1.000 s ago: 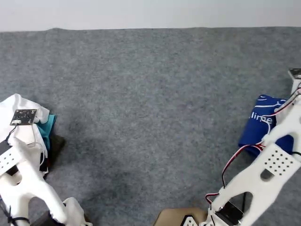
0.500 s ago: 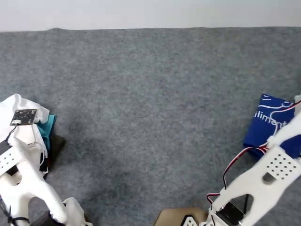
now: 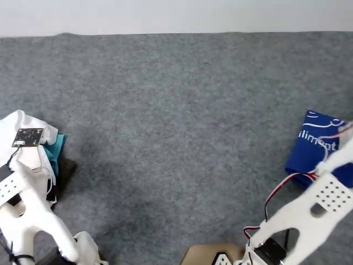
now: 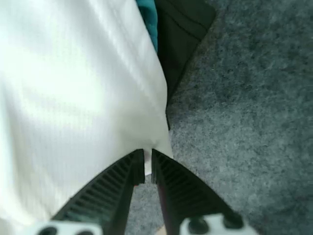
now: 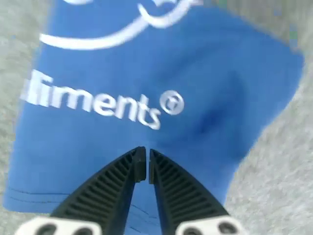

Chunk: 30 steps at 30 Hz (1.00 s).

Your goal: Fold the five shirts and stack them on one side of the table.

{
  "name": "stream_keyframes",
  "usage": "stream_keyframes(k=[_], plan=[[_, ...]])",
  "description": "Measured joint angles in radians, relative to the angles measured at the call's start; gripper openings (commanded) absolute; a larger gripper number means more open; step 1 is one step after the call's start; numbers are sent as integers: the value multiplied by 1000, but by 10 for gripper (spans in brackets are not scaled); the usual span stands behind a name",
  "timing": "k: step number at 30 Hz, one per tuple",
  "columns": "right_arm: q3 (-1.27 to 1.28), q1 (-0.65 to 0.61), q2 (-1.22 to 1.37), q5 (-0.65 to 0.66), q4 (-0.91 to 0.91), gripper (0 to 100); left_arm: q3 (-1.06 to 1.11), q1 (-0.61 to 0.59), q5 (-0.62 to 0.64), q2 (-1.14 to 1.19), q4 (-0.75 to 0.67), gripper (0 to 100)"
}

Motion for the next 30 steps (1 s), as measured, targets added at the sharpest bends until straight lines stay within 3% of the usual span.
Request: stream_keyframes(k=[10, 21, 30], plan=[[209, 112, 12, 0, 0, 9, 0, 0, 0, 0, 0, 43], [249, 81, -150, 0, 0, 9, 0, 0, 0, 0, 0, 43], [261, 61, -198, -3, -195, 9, -11, 0, 0, 0, 5, 43]])
